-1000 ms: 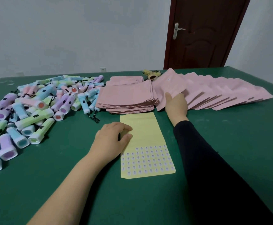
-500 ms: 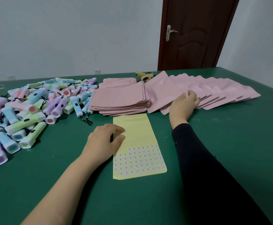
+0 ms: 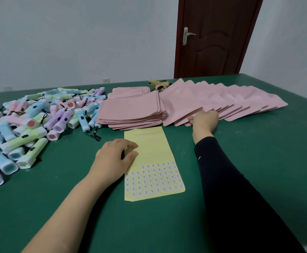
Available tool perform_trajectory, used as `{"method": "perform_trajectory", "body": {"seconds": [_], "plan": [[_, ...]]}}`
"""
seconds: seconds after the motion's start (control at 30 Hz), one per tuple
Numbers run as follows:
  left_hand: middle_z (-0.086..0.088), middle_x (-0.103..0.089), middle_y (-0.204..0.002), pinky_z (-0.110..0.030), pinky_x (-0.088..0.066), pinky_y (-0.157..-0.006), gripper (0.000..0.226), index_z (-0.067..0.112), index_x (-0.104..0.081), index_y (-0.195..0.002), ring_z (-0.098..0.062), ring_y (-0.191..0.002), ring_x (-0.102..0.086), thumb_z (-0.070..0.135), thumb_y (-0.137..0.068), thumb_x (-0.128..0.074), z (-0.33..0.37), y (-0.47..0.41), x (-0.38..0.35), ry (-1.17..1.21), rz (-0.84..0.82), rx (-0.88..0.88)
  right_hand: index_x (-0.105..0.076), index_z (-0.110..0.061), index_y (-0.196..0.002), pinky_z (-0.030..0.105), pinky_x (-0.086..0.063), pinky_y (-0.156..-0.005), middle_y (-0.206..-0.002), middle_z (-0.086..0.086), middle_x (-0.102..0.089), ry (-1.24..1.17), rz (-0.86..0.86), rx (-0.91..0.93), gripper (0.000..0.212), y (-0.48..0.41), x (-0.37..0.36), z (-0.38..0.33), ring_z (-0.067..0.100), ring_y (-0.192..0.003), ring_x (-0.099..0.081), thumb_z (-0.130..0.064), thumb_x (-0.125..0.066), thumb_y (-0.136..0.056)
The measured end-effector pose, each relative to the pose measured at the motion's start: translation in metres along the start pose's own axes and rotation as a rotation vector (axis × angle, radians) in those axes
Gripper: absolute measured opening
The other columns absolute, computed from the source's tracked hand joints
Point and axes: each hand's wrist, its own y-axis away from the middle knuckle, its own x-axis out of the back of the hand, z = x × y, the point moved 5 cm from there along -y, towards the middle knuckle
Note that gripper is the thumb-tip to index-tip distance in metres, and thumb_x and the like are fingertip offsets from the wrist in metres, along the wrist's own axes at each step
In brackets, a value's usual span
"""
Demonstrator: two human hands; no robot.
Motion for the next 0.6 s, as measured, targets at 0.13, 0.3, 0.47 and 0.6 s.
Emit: {"method": "perform_trajectory", "body": {"seconds": [0.13, 0.3, 0.47, 0.6], "plan": [[0.021, -0.056, -0.122, -0.038, -0.035, -0.104, 0.024, 0.039, -0.061, -0.118, -0.012, -0.121, -0.045, 0.043, -0.096, -0.053, 0.0, 0.001, 0.001, 0.0, 0.001, -0.002, -0.043, -0.013, -0.107, 0.016, -0.04, -0.034, -0.073, 0.0, -0.059, 0.08, -0.015, 0.034, 0.013, 0.004, -0.001, -0.001, 0.01, -0.051, -0.062, -0.007, -0.033, -0.101], [0.02, -0.057, -0.123, -0.038, -0.036, -0.104, 0.024, 0.039, -0.061, -0.118, -0.012, -0.122, -0.046, 0.042, -0.096, -0.053, -0.001, 0.0, 0.001, 0.003, -0.003, -0.002, -0.049, -0.006, -0.105, 0.013, -0.036, -0.032, -0.078, -0.004, -0.057, 0.081, -0.03, 0.095, 0.018, 0.006, -0.003, -0.003, 0.01, -0.054, -0.063, -0.008, -0.032, -0.1], [0.02, -0.057, -0.123, -0.038, -0.037, -0.103, 0.024, 0.039, -0.061, -0.118, -0.012, -0.121, -0.046, 0.042, -0.096, -0.054, -0.001, 0.0, 0.001, -0.005, -0.001, 0.0, -0.046, -0.009, -0.112, 0.016, -0.044, -0.041, -0.094, 0.002, -0.058, -0.038, -0.009, 0.078, 0.017, 0.01, 0.002, -0.003, 0.016, -0.066, -0.066, -0.008, -0.034, -0.101], [0.02, -0.057, -0.123, -0.039, -0.036, -0.104, 0.023, 0.04, -0.061, -0.117, -0.011, -0.122, -0.046, 0.043, -0.096, -0.053, -0.001, -0.001, 0.0, -0.002, -0.005, 0.002, -0.044, -0.01, -0.123, 0.029, -0.043, -0.069, -0.132, 0.01, -0.044, 0.131, 0.102, 0.318, 0.027, 0.022, 0.005, -0.019, 0.023, -0.085, -0.054, -0.006, -0.044, -0.096]]}}
